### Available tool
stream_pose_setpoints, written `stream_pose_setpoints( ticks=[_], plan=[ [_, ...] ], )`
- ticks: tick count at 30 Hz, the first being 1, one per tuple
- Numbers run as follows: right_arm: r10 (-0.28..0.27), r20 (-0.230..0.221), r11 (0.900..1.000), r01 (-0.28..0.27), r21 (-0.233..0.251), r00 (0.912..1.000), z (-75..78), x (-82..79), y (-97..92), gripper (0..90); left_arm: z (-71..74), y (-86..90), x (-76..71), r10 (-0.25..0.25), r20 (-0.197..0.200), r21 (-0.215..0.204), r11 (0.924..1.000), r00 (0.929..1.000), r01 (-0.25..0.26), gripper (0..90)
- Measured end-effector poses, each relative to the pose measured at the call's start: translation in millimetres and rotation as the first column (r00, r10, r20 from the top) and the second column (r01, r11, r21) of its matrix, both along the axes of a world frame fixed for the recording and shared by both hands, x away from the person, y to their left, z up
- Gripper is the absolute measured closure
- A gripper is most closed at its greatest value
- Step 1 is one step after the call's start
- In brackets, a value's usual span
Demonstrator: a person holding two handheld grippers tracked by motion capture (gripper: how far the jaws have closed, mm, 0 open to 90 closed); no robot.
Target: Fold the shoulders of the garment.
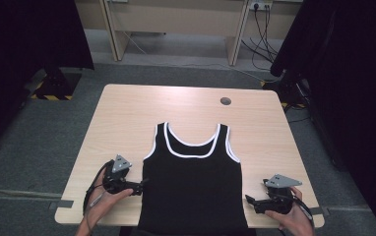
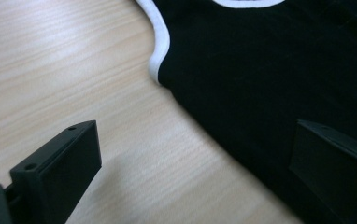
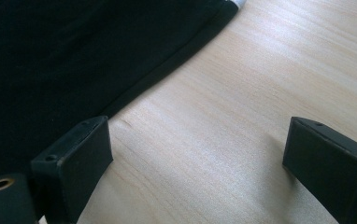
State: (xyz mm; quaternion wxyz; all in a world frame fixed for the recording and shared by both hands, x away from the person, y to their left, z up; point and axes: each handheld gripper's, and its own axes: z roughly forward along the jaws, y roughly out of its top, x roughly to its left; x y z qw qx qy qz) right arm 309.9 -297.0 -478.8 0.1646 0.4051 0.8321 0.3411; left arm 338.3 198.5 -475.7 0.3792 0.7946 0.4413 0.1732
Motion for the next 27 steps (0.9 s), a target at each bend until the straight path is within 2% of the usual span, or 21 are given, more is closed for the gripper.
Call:
stream_pose_setpoints(
  ticks=[16, 22, 27],
  plan=[
    [0.003, 0.001, 1.0000, -0.003, 0.000, 1.0000, -0.1, 0.5, 0.0, 8.1, 11.4, -11.3, 43.1, 0.017, -0.002, -0.024, 0.9996, 0.9999, -0.017, 3.2],
    [0.004, 0.001, 1.0000, -0.004, 0.000, 1.0000, -0.1, 0.6, 0.0, 8.1, 13.7, -18.5, 58.9, 0.017, 0.001, -0.022, 0.9996, 0.9999, -0.017, 3.5],
    [0.006, 0.001, 1.0000, -0.006, 0.000, 1.0000, -0.1, 0.9, 0.0, 8.0, 19.0, -25.3, 70.5, 0.017, 0.025, -0.004, 0.9998, 0.9995, -0.017, 3.9]
  ],
)
